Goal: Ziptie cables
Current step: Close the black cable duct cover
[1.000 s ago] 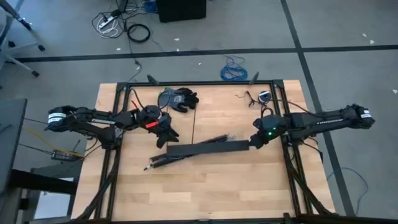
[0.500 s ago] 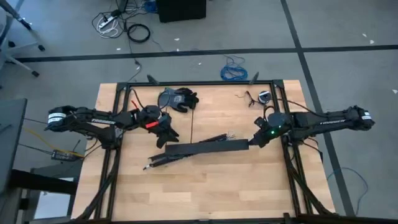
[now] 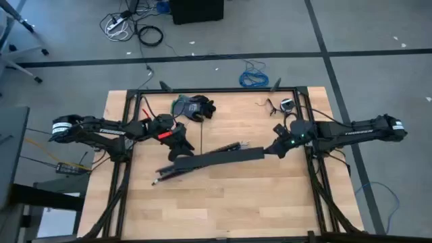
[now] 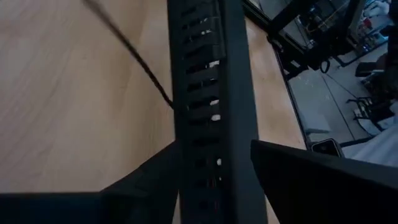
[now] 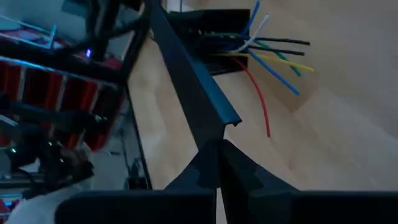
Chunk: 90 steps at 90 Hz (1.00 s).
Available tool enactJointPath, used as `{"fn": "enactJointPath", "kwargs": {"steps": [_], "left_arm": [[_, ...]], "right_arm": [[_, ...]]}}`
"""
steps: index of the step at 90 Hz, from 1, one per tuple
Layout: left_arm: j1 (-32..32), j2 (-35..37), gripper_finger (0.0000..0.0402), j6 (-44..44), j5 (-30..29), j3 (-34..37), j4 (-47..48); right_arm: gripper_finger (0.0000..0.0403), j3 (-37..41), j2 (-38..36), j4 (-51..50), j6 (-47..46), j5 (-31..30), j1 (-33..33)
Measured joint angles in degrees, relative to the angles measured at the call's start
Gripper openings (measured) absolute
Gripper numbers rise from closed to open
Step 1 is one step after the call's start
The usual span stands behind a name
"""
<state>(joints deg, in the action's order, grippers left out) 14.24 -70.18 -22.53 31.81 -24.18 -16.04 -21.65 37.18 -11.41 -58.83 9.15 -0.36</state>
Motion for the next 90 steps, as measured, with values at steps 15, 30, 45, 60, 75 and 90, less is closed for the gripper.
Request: {"fn": "enactJointPath", "kwargs": {"steps": [15,30,45,60,75,90], "left_arm": [[0.0,0.0,0.0188,0.9,0.0,0.0,0.0],[0.0,0.0,0.0188,1.0,0.0,0.0,-0.5],[-0.7,0.0,0.0188,1.1,1.3,0.0,-0.4],[-0.9,0.0,0.0188,1.1,1.5,0.0,-0.9],[-0.9,0.0,0.0188,1.0,2.7,0.0,-0.9],[-0.9,0.0,0.0188,1.0,5.0,0.0,-0.9]], "right_arm": [[0.0,0.0,2.0,-4.0,0.0,-0.5,-0.2],[0.0,0.0,6.1,-3.1,0.2,-0.5,-0.2],[0.0,0.0,10.1,1.5,2.1,1.9,-0.5],[0.0,0.0,11.8,4.4,3.0,2.5,-0.4],[0.0,0.0,12.4,4.6,1.2,0.9,-1.3],[0.0,0.0,12.3,6.5,1.9,2.3,-3.5]]}}
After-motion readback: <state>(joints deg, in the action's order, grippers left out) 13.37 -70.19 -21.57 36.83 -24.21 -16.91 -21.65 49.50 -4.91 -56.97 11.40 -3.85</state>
